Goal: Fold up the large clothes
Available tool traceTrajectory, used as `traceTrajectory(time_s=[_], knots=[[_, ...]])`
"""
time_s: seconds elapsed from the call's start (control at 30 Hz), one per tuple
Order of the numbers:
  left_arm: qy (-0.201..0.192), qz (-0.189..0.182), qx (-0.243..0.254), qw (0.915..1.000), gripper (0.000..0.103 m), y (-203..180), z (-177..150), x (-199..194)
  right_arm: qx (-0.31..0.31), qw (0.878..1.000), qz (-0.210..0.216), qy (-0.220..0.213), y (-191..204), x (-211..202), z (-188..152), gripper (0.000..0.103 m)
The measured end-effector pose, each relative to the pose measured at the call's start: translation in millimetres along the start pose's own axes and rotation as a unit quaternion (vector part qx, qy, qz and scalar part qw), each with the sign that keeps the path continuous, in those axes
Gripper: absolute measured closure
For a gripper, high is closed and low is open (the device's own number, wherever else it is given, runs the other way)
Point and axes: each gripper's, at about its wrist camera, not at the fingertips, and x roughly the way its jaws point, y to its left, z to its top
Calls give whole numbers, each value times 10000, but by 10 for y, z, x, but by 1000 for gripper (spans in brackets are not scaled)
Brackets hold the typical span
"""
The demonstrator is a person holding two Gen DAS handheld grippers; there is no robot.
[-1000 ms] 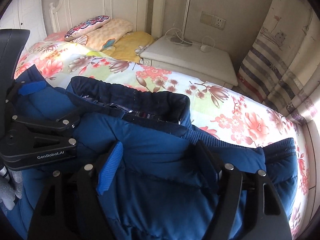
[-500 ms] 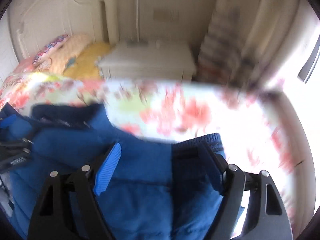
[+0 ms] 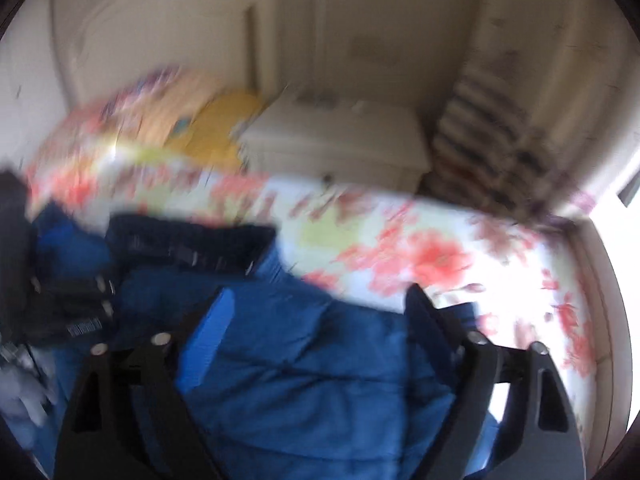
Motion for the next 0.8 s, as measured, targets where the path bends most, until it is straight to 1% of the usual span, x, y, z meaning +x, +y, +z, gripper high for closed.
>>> traceTrajectory(time_s=[0.03, 0.1, 0.13, 0.17, 0.2, 0.23, 0.33, 0.37, 0.4, 0.43, 0.47, 0.5, 0.53, 0.57, 0.6, 0.63, 0.7, 0.73, 0.77, 0.8], knots=[[6, -12, -9, 10000, 4, -2, -4, -2, -108, 9990, 130, 426, 47, 236, -65, 9], [-2, -4, -3, 10000, 4, -10, -5, -1, 104, 9986, 286, 440, -12, 293, -85, 7], [-4, 3, -2, 10000, 4, -13, -5, -4, 112, 9986, 288, 440, -34, 279, -82, 7], [5, -2, -3, 10000, 4, -14, -4, -1, 100, 9990, 147, 412, -12, 230, -80, 7], [8, -13, -12, 10000, 4, -8, -5, -4, 46, 9993, -30, 359, 11, 179, -74, 8], [5, -12, -14, 10000, 4, -10, -6, -4, -126, 9995, -209, 188, 113, 59, -57, 9], [0, -15, -24, 10000, 4, -7, -10, -8, -446, 9985, 146, -284, 391, -214, 34, 9], [-1, -20, -28, 10000, 4, -5, -10, -9, -609, 9976, 157, -303, 497, -221, 58, 9], [-5, -29, -35, 10000, 4, -1, -9, -8, -892, 9957, 118, -237, 645, -159, 64, 9], [-1, -37, -56, 10000, 4, 7, -10, -9, -1106, 9938, 32, -61, 743, -35, 47, 9], [14, -72, -86, 9999, 4, 15, -11, -9, -1248, 9919, -24, 247, 802, 142, 7, 9], [21, -75, -90, 9999, 4, 17, -10, -6, -1202, 9922, 28, 344, 807, 242, -10, 8], [19, -69, -86, 9999, 4, 16, -10, -7, -1015, 9943, 120, 304, 743, 254, 0, 5], [17, -56, -78, 10000, 4, 10, -10, -7, -908, 9951, 221, 323, 692, 244, 9, 6], [17, -55, -79, 10000, 4, 14, -11, -9, -785, 9963, 242, 247, 622, 192, 14, 7], [17, -55, -81, 10000, 4, 10, -10, -9, -718, 9972, 166, 151, 579, 126, 8, 10], [15, -51, -76, 10000, 4, 12, -13, -9, -450, 9987, -131, -204, 369, -84, -32, 10], [15, -45, -75, 10000, 4, 11, -14, -10, -159, 9987, -334, -351, 177, -179, -59, 10], [18, -50, -76, 10000, 4, 11, -14, -9, 131, 9981, -466, -387, -15, -224, -108, 9], [18, -70, -82, 9999, 4, 12, -13, -11, 510, 9968, -538, -283, -283, -187, -170, 9]])
